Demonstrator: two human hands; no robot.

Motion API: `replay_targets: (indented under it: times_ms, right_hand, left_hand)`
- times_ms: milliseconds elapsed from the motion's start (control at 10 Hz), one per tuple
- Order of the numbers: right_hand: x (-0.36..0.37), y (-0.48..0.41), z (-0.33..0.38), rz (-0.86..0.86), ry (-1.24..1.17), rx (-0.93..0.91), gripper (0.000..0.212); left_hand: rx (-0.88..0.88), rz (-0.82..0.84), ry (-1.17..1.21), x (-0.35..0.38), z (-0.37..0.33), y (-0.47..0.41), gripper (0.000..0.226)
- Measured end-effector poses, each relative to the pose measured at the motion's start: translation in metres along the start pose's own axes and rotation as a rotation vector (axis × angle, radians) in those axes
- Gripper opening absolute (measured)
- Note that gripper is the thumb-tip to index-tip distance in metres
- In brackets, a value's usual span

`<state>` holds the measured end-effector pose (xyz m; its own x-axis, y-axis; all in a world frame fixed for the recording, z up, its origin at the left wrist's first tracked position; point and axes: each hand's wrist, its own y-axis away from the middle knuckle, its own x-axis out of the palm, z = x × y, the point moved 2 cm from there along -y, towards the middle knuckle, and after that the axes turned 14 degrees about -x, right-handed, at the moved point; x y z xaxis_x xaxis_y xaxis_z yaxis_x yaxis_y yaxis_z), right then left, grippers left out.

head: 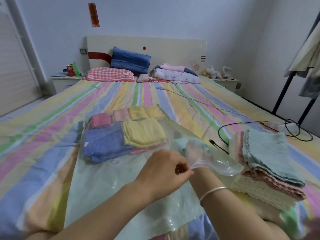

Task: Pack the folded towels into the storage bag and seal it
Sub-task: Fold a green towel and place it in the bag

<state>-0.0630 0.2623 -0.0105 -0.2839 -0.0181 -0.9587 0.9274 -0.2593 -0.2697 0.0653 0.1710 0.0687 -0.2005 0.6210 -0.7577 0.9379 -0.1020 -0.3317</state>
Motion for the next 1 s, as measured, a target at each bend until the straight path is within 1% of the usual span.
replay_targets:
  times_ms: [100,200,300,400,500,600,700,800,900,1000]
  right_hand:
    - [0.026,-0.032,0.006,0.177,-1.152,0.250,0.065]
    - [0.027,-0.043,0.026,0.271,-1.244,0.326,0.110]
    - [0.042,-0.043,0.020,0.244,-1.341,0.210,0.123]
    - [0.064,-0.037,-0.015,0.121,-1.345,0.107,0.098]
    - [0.045,-0.007,-0.032,0.092,-1.193,-0.054,0.040]
    - [0.046,0.003,-0.040,-0.056,-1.112,-0.164,0.044]
    - [0.055,0.002,-0.041,-0.232,-0.906,-0.192,0.036]
    - [0.060,-0.008,-0.042,-0.129,-0.991,-0.135,0.031]
    - [0.054,-0.016,-0.041,-0.076,-0.976,-0.313,0.021]
    - [0.030,-0.016,-0.035,-0.312,-0.810,-0.539,0.007]
  left_hand:
    - [-0.024,0.078,0.061,0.001,0.002,-0.007,0.023]
    - [-0.100,0.293,0.215,-0.002,0.009,-0.016,0.030]
    - [-0.187,0.259,0.320,-0.008,0.032,-0.031,0.028]
    - [-0.297,0.022,0.304,-0.011,0.072,-0.059,0.019]
    - [-0.392,-0.117,0.183,-0.008,0.107,-0.093,0.016]
    - [-0.422,-0.113,0.071,0.004,0.129,-0.120,0.016]
    - [-0.396,-0.083,-0.038,0.019,0.143,-0.137,0.016]
    - [-0.392,-0.057,-0.099,0.028,0.151,-0.147,0.019]
    - [-0.387,-0.050,-0.134,0.032,0.155,-0.155,0.024]
    - [-0.390,-0.038,-0.144,0.036,0.156,-0.163,0.025]
